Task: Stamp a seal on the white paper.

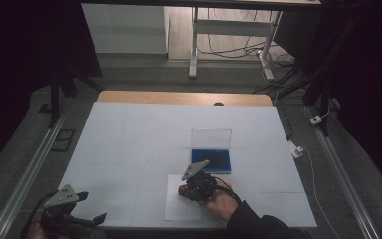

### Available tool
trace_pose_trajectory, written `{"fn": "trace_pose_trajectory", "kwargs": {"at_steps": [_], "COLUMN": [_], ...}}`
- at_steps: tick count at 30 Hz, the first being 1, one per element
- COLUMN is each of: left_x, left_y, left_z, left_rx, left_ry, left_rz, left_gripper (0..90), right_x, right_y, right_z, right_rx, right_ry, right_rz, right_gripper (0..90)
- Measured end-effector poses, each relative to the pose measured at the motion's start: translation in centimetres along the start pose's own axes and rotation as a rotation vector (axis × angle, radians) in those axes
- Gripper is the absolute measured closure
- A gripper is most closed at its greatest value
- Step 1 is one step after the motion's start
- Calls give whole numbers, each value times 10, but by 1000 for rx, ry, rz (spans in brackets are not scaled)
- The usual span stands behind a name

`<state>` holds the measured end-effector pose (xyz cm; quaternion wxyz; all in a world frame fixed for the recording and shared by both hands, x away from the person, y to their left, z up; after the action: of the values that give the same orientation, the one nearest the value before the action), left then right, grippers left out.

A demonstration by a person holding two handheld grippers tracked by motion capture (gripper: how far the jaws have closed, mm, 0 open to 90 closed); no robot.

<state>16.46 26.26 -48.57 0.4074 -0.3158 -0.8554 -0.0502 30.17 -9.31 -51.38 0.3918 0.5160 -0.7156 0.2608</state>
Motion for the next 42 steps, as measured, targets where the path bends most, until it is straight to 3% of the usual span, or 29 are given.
{"fn": "trace_pose_trajectory", "kwargs": {"at_steps": [4,11,17,42], "left_x": [0,1,1,1], "left_y": [0,0,-1,1], "left_z": [0,0,0,1], "left_rx": [1,-2,-6,0], "left_ry": [-1,-3,-5,-11], "left_rz": [-1,-1,-4,6], "left_gripper": [26,26,26,26], "right_x": [1,2,3,29], "right_y": [-2,-2,-4,-12], "right_z": [0,-1,-1,-4], "right_rx": [-14,0,-31,-53], "right_ry": [0,14,8,-86], "right_rz": [-17,-7,-20,-24], "right_gripper": [796,793,792,791]}}
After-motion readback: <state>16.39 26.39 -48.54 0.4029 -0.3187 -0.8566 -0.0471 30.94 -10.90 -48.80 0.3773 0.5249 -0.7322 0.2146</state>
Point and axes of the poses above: each handheld gripper's, and its own axes: x roughly backward along the jaws, z roughly out of its underside, y roughly to its left, the point moved 1 cm from there along -x, roughly forward along the jaws, and after that the axes turned 2 degrees about y, right-handed, at the moved point
